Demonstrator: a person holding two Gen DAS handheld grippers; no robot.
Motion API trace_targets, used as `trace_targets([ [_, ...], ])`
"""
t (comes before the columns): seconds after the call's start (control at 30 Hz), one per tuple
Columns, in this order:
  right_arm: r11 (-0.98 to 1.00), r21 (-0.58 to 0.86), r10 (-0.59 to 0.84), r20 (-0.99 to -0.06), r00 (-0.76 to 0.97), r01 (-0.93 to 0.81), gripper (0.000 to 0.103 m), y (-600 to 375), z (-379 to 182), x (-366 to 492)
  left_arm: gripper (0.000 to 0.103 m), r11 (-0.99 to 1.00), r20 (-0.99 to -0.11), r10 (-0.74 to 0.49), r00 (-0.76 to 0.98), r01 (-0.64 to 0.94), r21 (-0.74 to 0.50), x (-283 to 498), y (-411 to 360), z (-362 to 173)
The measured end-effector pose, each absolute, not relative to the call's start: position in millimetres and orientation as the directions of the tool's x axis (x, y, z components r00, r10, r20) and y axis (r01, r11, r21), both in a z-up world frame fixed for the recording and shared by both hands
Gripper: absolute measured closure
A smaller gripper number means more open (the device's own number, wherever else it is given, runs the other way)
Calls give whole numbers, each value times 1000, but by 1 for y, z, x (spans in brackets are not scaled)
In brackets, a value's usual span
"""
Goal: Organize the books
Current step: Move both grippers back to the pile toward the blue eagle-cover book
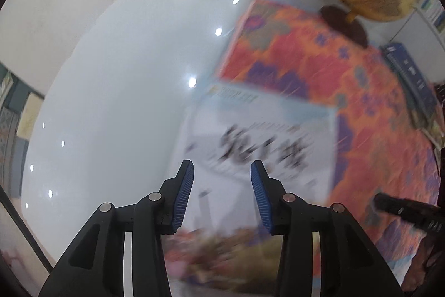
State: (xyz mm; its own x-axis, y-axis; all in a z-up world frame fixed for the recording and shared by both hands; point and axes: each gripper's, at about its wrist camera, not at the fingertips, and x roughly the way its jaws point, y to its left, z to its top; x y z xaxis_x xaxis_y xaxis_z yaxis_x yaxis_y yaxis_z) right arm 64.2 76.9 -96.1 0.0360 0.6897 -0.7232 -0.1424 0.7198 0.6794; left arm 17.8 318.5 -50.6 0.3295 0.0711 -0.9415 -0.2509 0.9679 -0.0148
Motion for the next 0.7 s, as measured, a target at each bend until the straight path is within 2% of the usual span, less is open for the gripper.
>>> trace_targets([
  [0.1, 711, 688, 702, -684, 200, -145, 89, 10, -66, 87, 55, 980, -915, 21, 403, -191, -61, 44, 276, -35],
  [0.13, 727, 671, 683, -682, 260, -149, 80, -13, -54, 94, 52, 982, -903, -13, 429, -164, -92, 56, 257, -31],
  [0.17, 742, 654, 662, -681, 314, -147, 70, -35, -43, 101, 40, 983, -895, -37, 445, -147, -113, 64, 244, -30],
  [0.2, 756, 638, 641, -679, 359, -143, 42, -53, -35, 107, 30, 982, -884, -72, 463, -122, -143, 75, 225, -29],
  [0.23, 776, 616, 608, -674, 419, -135, 23, -74, -25, 114, 30, 980, -874, -112, 473, -95, -177, 88, 205, -29],
  [0.3, 824, 553, 527, -662, 533, -127, 21, -118, -5, 129, 30, 971, -857, -183, 482, -47, -234, 110, 169, -31],
  [0.4, 885, 450, 425, -683, 594, -115, 21, -159, 4, 158, 30, 954, -832, -264, 488, 5, -300, 144, 113, -41],
  [0.5, 935, 338, 330, -732, 596, -103, 21, -187, -4, 200, 30, 927, -811, -340, 475, 24, -375, 177, 58, -59],
  [0.7, 977, 203, 203, -795, 572, -66, 21, -221, -39, 266, 30, 923, -797, -367, 480, 79, -378, 206, -11, -78],
])
